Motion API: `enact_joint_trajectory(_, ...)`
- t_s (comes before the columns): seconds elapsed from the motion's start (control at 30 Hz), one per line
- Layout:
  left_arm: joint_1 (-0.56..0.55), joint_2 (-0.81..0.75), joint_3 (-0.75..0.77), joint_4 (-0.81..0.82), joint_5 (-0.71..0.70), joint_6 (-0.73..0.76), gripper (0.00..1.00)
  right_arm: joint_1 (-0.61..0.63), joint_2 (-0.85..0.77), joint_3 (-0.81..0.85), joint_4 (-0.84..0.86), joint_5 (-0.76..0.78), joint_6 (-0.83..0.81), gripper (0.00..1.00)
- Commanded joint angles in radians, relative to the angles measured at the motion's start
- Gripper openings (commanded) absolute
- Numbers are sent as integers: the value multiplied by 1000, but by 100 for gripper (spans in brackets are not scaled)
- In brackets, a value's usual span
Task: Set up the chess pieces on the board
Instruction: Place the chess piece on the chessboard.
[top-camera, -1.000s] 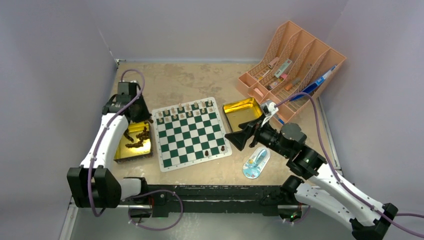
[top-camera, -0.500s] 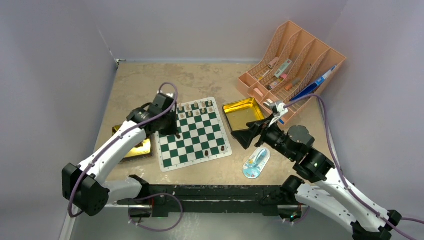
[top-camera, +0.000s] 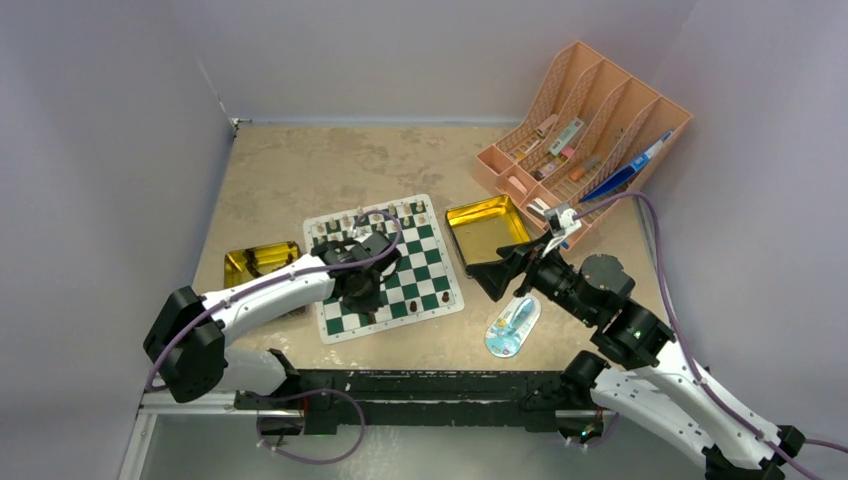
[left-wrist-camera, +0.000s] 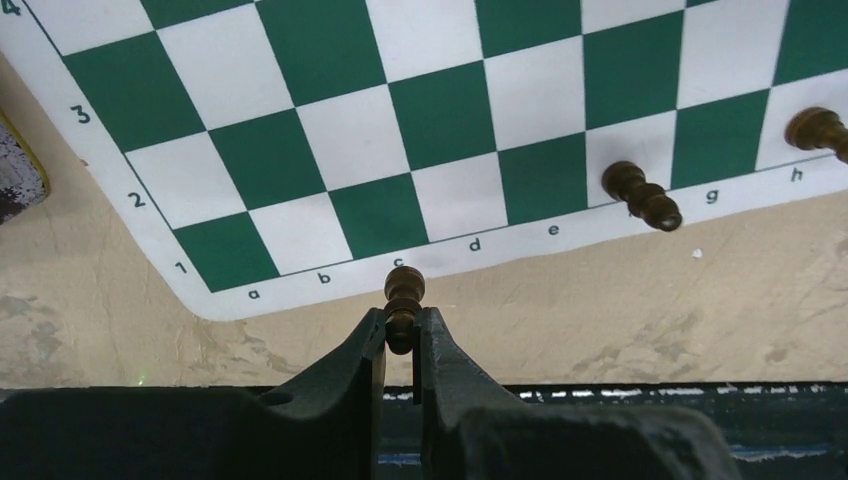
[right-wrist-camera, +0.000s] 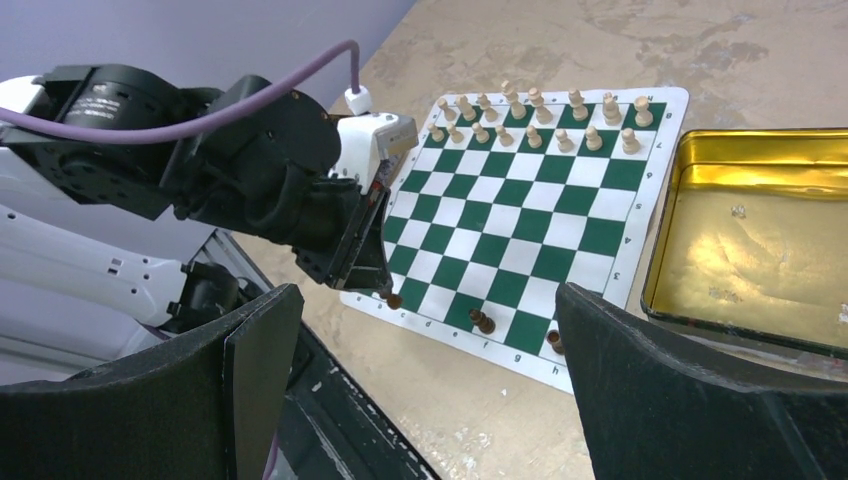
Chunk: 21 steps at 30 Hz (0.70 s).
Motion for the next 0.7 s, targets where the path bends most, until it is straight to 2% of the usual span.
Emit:
enact_joint_trajectory(0.0,-6,-51,-66,58,-45,-82,1,3,-25,34,10,17,-13,99)
enact_joint_trajectory(0.2,-5,-134,-120,99,-80,-103,2,4,-22,31,15,12,-14,99)
enact_joint_trajectory(0.67,-5,-107,-157,153,-83,-94,3,3,-23,28,22,11,-12,99)
